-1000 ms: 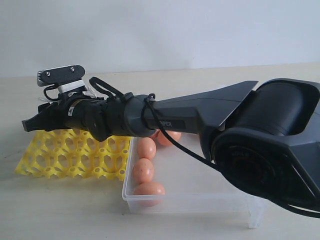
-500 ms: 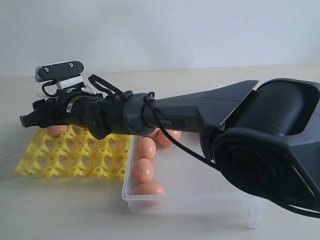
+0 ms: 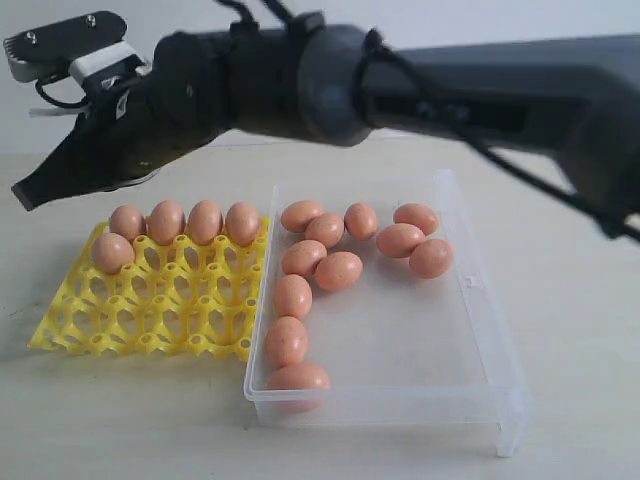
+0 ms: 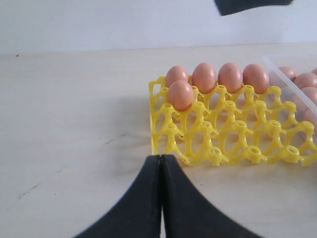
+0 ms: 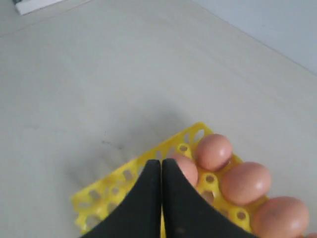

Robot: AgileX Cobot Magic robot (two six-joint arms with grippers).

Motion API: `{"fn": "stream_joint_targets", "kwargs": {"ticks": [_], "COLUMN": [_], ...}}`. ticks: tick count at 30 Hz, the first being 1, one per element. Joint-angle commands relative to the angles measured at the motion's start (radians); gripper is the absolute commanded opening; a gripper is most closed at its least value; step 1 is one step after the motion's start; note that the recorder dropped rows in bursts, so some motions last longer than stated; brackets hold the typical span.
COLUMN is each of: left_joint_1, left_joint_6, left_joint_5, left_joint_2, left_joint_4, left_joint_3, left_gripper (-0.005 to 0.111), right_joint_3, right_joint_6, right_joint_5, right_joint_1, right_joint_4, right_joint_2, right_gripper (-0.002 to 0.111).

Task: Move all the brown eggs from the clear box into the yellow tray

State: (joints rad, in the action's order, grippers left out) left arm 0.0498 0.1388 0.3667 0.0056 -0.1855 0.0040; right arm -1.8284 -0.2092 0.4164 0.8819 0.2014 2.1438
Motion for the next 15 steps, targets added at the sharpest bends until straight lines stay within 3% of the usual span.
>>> {"fn": "stream_joint_targets", "kwargs": {"ticks": [1,3,5,8,10,15], "left_joint_1": [-0.001,-0.001,-0.001,-0.001,-0.001,-0.001], "left_joint_6": [-0.001,-0.001,-0.001,-0.001,-0.001,-0.001], "left_joint_5": [-0.01,-0.01,-0.01,-0.01,-0.01,-0.01], "left_joint_2": [-0.006,-0.006,-0.006,-0.006,-0.006,-0.006], "left_joint_4": [-0.001,-0.001,-0.001,-0.001,-0.001,-0.001], "left_joint_3": [-0.004,-0.004,-0.004,-0.004,-0.004,-0.004], "left_gripper": [0.0,0.0,0.0,0.0,0.0,0.0], "right_joint_3": [0.188,0.325,0.421,0.475,0.47,0.405], "right_joint_6": [-0.038,-0.03,-0.03,-0.019,-0.044,-0.064], "right_joint_5": [0.182,0.197,0.192,0.195,0.169,0.156], "right_joint_1": [-0.032,-0.08,-0.156,-0.264,-0.302,-0.343], "right_joint_4": [-0.043,-0.047,-0.047,-0.052,-0.095,-0.1], "right_joint_2": [-0.204,-0.319,-0.388,-0.381,-0.331,-0.169], "right_gripper": [0.001,0.003,0.015,0.046,0.058,0.059]}}
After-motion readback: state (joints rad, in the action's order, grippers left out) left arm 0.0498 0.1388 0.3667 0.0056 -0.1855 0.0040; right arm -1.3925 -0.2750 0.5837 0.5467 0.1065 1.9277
